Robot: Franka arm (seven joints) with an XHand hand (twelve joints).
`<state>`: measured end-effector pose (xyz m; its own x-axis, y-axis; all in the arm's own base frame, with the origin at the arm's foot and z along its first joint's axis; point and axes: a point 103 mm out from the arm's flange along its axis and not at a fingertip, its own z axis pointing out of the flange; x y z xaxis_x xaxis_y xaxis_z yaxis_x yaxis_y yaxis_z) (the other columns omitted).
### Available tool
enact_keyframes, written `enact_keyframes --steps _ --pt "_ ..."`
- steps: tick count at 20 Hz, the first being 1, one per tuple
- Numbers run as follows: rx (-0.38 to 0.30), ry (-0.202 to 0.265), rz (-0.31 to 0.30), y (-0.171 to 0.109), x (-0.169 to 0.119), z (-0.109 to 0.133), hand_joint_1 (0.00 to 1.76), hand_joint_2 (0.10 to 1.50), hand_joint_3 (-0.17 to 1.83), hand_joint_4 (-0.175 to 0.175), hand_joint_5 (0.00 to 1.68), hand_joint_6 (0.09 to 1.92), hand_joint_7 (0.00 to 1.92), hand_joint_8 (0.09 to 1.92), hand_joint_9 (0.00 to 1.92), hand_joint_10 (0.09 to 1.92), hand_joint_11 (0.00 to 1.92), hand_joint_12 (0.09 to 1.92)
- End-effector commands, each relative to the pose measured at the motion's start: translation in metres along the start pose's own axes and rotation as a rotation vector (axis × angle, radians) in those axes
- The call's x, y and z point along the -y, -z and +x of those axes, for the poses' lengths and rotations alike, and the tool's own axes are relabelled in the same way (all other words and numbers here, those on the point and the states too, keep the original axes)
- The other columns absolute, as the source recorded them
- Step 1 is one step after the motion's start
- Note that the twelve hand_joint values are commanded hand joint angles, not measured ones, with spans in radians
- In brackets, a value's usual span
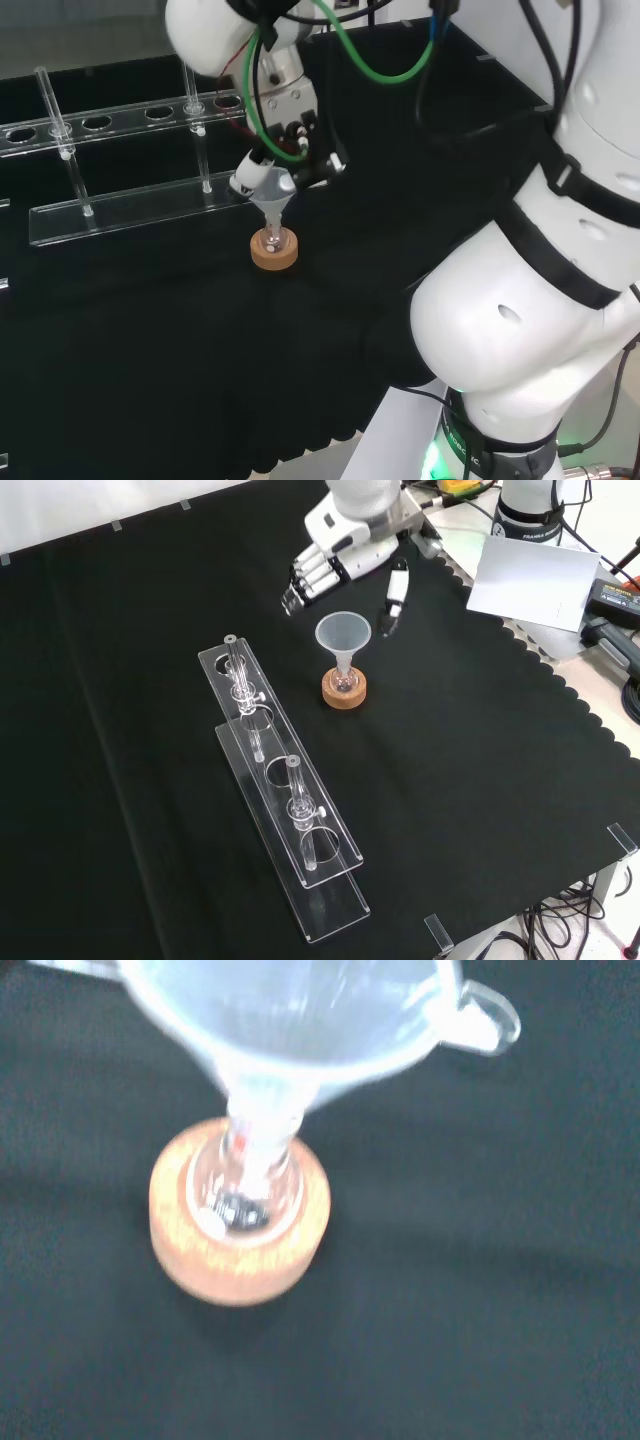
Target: Place the funnel on the round-bottom flask.
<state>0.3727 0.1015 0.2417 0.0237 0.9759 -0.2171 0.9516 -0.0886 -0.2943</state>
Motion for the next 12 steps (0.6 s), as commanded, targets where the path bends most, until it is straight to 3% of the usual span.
enact_keyframes --steps 1,5,12 --pt "-0.099 -0.007 -0.055 0.028 0.001 -0.052 0.61 0.72 0.17 -0.060 0.14 0.09 0.02 0.43 0.20 0.74 0.22 1.47" --pt "-0.117 -0.027 -0.063 0.034 -0.003 -0.076 0.65 0.72 0.20 -0.059 0.18 0.09 0.00 0.59 0.26 0.72 0.25 1.45" --pt "-0.163 -0.044 -0.043 0.038 -0.017 -0.109 0.69 0.71 0.24 -0.060 0.23 0.09 0.06 0.66 0.34 0.71 0.29 1.43"
